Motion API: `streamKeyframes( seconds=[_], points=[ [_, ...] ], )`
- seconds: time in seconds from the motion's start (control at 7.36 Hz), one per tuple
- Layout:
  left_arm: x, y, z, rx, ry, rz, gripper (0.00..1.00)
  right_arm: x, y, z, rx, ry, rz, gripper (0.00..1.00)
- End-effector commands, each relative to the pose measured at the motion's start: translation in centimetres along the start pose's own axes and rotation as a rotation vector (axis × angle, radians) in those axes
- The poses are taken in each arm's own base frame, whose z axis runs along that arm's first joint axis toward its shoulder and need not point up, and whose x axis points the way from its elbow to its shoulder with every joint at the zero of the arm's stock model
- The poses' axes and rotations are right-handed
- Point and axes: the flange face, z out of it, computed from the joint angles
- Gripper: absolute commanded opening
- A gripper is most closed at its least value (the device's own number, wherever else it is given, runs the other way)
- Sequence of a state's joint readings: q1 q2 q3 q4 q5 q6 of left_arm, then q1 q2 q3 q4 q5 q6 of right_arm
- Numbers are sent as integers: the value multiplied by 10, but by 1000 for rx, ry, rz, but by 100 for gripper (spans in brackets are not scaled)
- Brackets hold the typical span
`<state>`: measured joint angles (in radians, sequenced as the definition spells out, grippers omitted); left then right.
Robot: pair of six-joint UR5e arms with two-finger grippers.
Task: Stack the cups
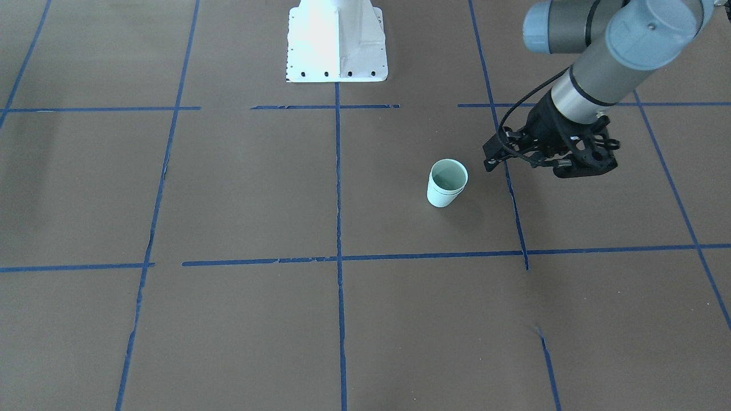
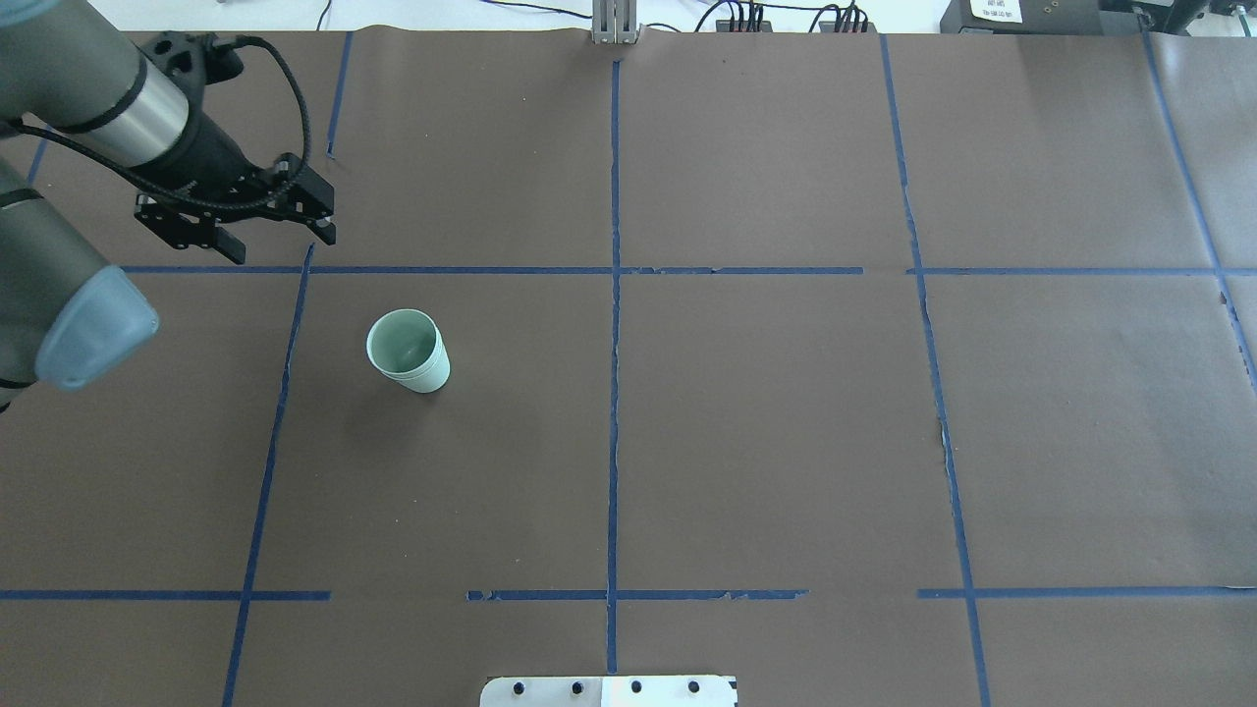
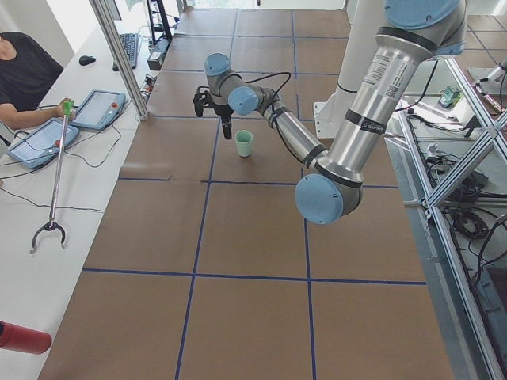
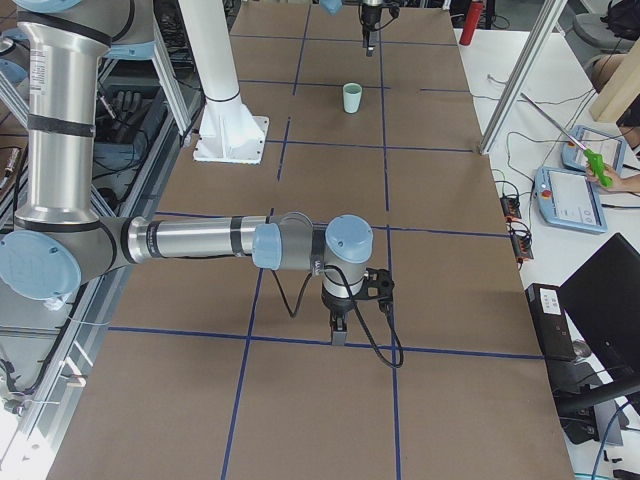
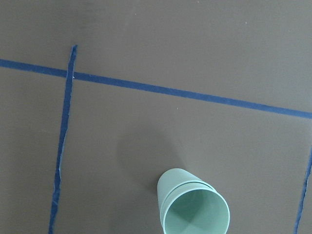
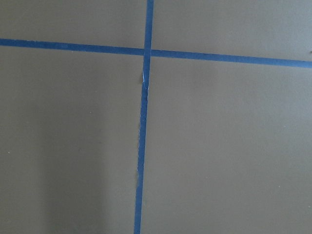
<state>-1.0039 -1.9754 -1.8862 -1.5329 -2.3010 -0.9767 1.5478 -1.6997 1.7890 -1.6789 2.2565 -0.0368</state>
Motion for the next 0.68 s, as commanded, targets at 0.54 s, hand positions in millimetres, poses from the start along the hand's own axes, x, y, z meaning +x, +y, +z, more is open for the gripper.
streamKeyframes(
  seconds=[0.54],
  points=[
    [-344, -59, -64, 25, -187, 362, 100, 0, 0, 0, -1, 0, 1, 100]
  ],
)
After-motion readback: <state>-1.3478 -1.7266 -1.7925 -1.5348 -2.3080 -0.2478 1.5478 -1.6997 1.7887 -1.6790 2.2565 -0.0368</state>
